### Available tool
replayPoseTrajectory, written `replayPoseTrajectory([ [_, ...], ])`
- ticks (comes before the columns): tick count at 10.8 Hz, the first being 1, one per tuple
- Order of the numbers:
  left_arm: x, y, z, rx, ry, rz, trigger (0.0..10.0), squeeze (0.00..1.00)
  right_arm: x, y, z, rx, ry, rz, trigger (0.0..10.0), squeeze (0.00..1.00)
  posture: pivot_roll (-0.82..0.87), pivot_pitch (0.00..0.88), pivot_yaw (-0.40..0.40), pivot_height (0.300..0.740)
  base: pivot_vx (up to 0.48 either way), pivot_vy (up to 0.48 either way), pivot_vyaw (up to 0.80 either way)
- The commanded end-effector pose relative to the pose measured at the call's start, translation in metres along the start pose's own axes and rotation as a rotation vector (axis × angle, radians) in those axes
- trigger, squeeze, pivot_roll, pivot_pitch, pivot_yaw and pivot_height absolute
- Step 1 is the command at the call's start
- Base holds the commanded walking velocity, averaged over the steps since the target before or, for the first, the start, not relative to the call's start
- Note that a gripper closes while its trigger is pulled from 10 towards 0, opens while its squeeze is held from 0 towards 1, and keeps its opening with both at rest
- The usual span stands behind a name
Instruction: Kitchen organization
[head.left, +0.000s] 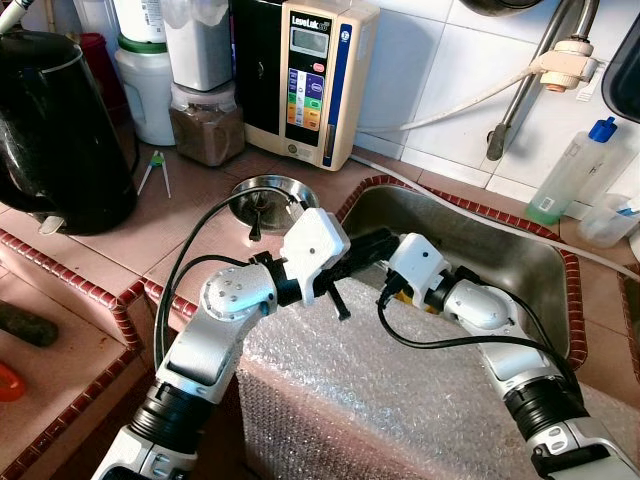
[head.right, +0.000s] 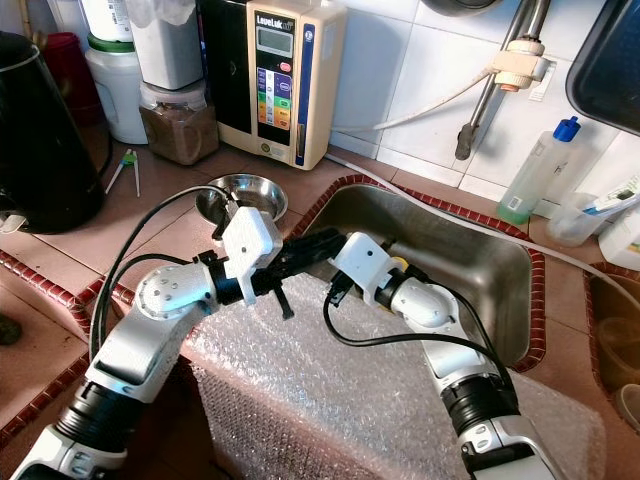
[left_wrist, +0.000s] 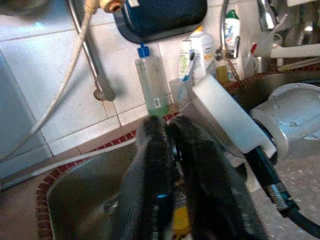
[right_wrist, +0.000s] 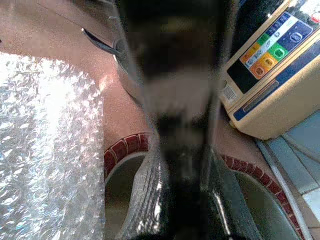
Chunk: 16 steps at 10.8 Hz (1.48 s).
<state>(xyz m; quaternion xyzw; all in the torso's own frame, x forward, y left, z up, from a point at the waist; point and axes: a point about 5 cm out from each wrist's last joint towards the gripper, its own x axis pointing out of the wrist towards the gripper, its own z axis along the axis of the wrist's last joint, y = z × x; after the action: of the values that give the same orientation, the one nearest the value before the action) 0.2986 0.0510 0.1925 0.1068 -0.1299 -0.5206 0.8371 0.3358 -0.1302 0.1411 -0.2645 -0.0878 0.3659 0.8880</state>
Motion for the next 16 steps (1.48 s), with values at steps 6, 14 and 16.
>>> replayPoseTrajectory([
  [6, -0.012, 0.008, -0.001, -0.038, -0.016, 0.074, 10.0, 1.0, -0.02, -0.031, -0.019, -0.079, 0.117, -0.098, 0.0, 0.0, 0.13, 0.0, -0.068, 0.74, 0.0, 0.0, 0.0],
  [14, -0.032, -0.01, -0.031, -0.127, 0.234, -0.082, 10.0, 1.0, -0.054, -0.081, -0.048, -0.367, 0.363, -0.388, 0.0, 0.0, 0.15, 0.0, -0.034, 0.74, 0.0, 0.0, 0.0],
  [16, -0.035, -0.01, -0.037, -0.128, 0.283, -0.088, 10.0, 1.0, -0.059, -0.079, -0.055, -0.4, 0.406, -0.414, 0.0, 0.0, 0.16, 0.0, -0.032, 0.74, 0.0, 0.0, 0.0],
])
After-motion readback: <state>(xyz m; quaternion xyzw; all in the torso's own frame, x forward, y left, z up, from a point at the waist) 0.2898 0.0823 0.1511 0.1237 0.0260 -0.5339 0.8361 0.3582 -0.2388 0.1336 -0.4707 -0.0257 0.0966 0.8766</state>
